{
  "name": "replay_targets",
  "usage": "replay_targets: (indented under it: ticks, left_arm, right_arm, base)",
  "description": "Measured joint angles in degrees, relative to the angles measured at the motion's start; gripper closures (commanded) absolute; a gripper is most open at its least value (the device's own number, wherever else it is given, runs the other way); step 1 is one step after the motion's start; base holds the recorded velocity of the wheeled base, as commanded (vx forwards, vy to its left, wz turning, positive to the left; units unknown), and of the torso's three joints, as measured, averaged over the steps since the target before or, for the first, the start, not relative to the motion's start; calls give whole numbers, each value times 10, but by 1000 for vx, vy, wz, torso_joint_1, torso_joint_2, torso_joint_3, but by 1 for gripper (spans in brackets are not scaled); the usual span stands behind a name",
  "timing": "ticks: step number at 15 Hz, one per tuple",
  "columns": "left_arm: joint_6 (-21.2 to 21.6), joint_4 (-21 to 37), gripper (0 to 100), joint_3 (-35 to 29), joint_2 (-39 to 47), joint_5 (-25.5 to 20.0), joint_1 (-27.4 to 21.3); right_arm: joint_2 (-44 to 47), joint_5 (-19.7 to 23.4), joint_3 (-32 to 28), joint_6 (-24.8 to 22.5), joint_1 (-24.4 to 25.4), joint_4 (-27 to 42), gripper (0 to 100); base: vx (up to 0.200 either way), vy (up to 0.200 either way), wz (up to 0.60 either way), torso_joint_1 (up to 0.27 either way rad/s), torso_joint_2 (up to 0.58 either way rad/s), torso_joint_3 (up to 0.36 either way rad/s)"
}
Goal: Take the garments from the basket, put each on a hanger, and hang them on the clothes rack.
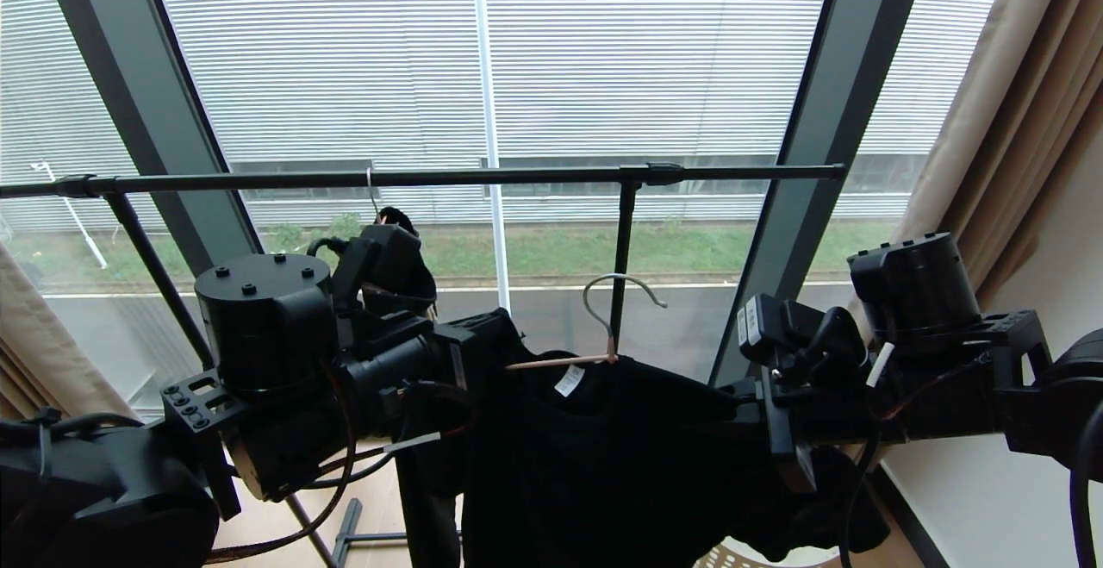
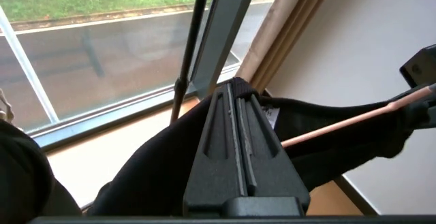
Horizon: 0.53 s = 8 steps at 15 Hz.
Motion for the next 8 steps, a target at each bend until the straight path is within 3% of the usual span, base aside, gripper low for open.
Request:
replay_targets:
  ticks: [3, 5, 8]
  left_arm:
    - [0, 86, 100, -41, -19, 0, -13]
    - [0, 155, 100, -82, -34, 0, -27]
    - [4, 179, 100, -112, -54, 1, -50]
  right_arm:
    - [11, 2, -8, 11, 11, -2, 100]
    - [21, 2, -11, 45, 14, -37, 100]
    - [35, 3, -8, 102, 17, -87, 100]
  base:
    - [0, 0, 0, 0, 0, 0]
    - [0, 0, 0, 0, 0, 0]
    - [0, 0, 0, 0, 0, 0]
